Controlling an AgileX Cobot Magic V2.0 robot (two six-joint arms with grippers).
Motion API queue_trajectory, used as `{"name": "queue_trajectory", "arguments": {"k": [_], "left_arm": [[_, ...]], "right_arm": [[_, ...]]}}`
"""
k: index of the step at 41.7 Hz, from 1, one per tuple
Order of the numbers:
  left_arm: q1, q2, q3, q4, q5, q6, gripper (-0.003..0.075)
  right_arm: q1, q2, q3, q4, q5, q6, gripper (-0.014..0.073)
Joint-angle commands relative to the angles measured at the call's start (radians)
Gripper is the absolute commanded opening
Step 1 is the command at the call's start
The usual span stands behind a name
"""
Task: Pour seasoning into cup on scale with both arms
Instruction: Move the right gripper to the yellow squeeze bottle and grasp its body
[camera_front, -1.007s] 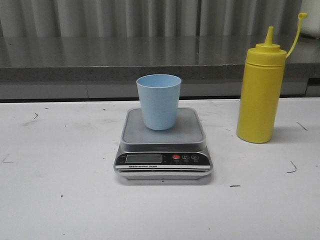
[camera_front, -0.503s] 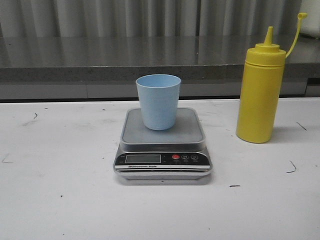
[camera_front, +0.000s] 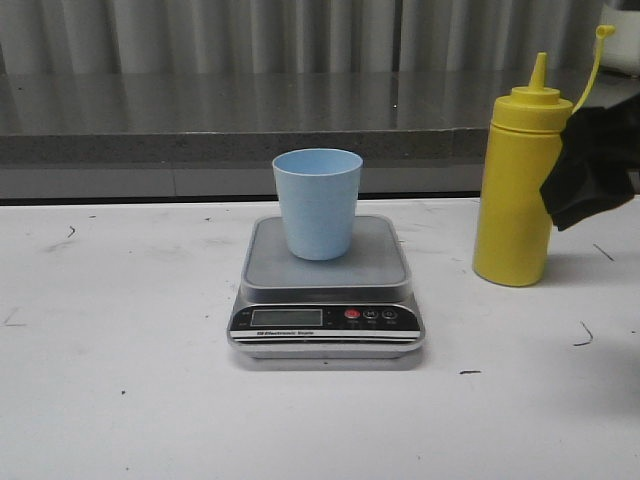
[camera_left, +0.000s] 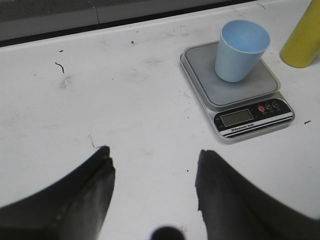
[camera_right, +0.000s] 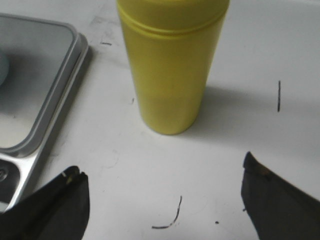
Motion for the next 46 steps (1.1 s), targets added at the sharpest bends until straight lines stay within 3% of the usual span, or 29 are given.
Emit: {"name": "queue_trajectory", "arguments": {"k": [1, 26, 46], "left_arm": [[0.001, -0.003, -0.028, -0.008, -0.07, -0.012, 0.0369], [0.001, -0.003, -0.028, -0.008, -0.07, -0.012, 0.0369], [0.001, -0.003, -0.028, -0.008, -0.07, -0.012, 0.0369]], "right_arm": [[0.007, 0.02, 0.038, 0.004, -0.282, -0.001, 0.0634], [0.04, 0.41, 0.03, -0.028, -0.988, 0.035, 0.0634], [0.039, 0.608, -0.151, 0.013, -1.044, 0.087, 0.0634]]}}
